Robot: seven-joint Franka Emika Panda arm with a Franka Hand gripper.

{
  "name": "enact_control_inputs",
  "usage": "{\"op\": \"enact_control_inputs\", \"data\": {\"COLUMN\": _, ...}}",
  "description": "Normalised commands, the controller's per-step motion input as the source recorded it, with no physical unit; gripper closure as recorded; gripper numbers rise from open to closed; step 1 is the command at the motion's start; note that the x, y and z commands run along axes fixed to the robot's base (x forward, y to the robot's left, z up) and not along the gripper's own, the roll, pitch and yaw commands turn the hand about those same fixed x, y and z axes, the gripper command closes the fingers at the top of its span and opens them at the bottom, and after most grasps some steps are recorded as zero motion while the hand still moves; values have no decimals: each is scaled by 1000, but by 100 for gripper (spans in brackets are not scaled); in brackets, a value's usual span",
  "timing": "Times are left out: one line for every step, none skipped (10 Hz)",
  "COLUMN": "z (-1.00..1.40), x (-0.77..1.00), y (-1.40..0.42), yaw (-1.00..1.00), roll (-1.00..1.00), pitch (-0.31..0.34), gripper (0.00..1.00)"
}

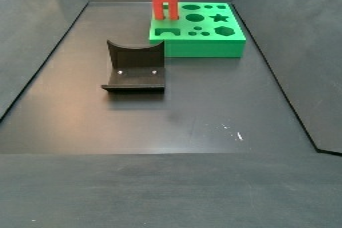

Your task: Insert the double-square object.

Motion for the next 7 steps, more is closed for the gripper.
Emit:
{"op": "enact_control_inputs", "data": {"z": -289, "x": 0, "y": 100, "yaw": -11, "roll": 0, "pitch": -26, "gripper": 100}}
{"op": "enact_control_inputs", "data": {"z": -291, "x": 34, "y": 80, "yaw": 0, "roll": 0, "pitch": -21, "gripper": 100}}
{"op": "enact_control_inputs", "data": {"z": -303, "x": 49, "y": 57, "yaw": 0, "roll": 0, "pitch": -17, "gripper": 100}}
{"op": "enact_control_inputs", "data": {"z": -297, "x": 6, "y": 57, "yaw": 0, "roll": 0, "pitch": -27, "gripper": 100}}
{"op": "enact_control_inputs", "data": {"z": -286, "x": 0, "y": 57, "yaw": 0, "roll": 0, "pitch": -21, "gripper": 100}}
{"op": "enact_control_inputs", "data": {"z": -280, "x": 0, "y": 83, "yaw": 0, "roll": 34, "pitch": 0, "gripper": 100}}
{"op": "enact_control_inputs", "data": {"z": -29, "x": 0, "y": 9, "yaw": 0, "roll": -34, "pitch": -1, "gripper": 100}}
